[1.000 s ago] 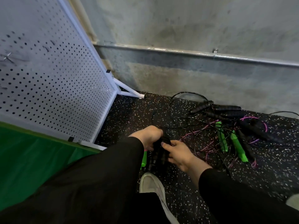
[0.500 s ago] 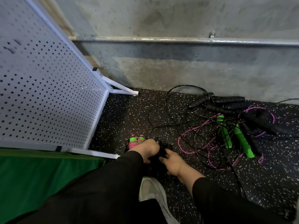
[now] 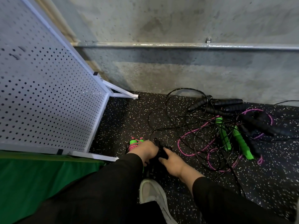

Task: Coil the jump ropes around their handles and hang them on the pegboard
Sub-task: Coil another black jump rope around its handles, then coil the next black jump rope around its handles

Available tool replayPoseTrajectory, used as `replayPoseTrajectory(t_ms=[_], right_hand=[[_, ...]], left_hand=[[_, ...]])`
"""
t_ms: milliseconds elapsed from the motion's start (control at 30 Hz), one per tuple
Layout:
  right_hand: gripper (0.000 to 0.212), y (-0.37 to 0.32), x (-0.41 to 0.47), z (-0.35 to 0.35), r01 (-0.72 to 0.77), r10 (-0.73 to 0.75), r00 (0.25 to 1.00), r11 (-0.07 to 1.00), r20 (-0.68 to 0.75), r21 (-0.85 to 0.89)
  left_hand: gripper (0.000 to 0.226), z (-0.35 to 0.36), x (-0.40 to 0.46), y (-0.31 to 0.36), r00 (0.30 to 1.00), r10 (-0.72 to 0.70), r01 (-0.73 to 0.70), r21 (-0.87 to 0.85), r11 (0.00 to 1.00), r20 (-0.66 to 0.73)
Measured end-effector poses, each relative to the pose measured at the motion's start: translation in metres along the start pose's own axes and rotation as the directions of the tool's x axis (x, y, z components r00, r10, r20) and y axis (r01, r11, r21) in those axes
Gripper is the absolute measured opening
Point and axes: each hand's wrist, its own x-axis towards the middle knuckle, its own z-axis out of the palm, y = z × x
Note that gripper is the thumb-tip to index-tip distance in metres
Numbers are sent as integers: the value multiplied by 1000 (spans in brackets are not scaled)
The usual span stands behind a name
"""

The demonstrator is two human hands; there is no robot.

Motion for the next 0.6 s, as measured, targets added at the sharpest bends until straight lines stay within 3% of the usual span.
replayPoseTrajectory(t_ms=[200, 367, 600], right_hand=[[48, 6, 7, 6, -40, 46, 998, 986, -32, 162], [43, 4, 11, 5, -43, 44, 999, 993, -9, 107], [39, 11, 13, 2, -73, 80, 995, 993, -62, 98]], left_hand=[[28, 2, 0, -2, 1000, 5, -5, -36, 999, 1], [22, 1, 8, -6, 1000, -7, 7, -21, 1000, -20], [37, 1, 15, -5, 993, 109, -98, 205, 974, -46]])
